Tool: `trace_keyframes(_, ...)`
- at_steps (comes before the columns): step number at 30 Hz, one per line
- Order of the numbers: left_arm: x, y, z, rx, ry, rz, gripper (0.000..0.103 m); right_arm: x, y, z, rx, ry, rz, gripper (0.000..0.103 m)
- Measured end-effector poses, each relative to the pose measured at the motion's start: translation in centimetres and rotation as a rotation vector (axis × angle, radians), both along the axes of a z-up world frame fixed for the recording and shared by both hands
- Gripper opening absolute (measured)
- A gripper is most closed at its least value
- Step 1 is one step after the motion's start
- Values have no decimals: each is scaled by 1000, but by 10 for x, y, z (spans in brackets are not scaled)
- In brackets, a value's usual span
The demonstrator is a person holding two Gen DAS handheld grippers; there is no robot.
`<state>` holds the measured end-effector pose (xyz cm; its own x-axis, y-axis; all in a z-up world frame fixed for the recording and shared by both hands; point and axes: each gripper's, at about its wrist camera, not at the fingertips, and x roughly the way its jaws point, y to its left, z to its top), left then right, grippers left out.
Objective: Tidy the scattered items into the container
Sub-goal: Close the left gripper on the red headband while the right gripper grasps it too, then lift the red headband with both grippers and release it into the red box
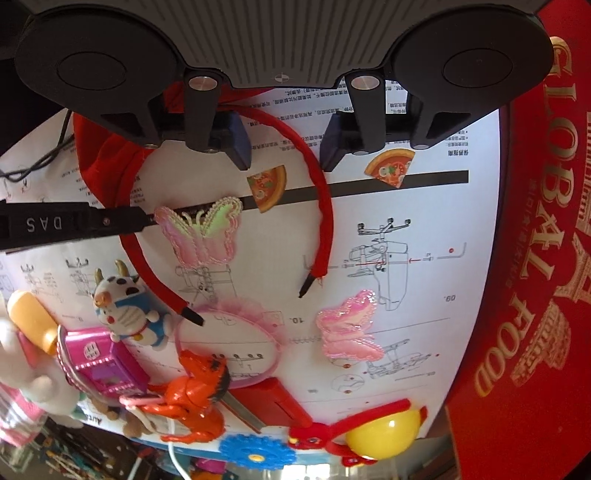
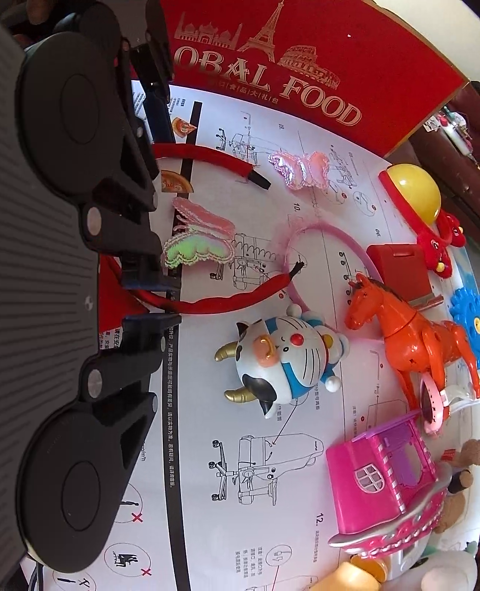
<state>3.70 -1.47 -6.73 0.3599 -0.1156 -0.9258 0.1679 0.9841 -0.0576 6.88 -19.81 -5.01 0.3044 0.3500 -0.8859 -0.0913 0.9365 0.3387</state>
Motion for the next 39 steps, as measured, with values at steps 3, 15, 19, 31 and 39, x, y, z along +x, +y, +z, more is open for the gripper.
trace_keyframes(3,-1,-9,0,89,-24,-12,22,0,4,1,-8,-6,7,14)
trace_keyframes(15,-9,10,24,30,-55,63,8,0,0,24,25,-93,14,10)
trace_keyframes(19,-9,11,33,6,-49,85,9,4,-5,35,54,-122,3,9)
trace_keyframes(31,-11,1,68,-14,-141,84,9,14,-19,56,91,-188,-25,7)
trace_keyframes(39,-7,1,99,3,-227,112,9,23,-16,86,98,-269,-10,7)
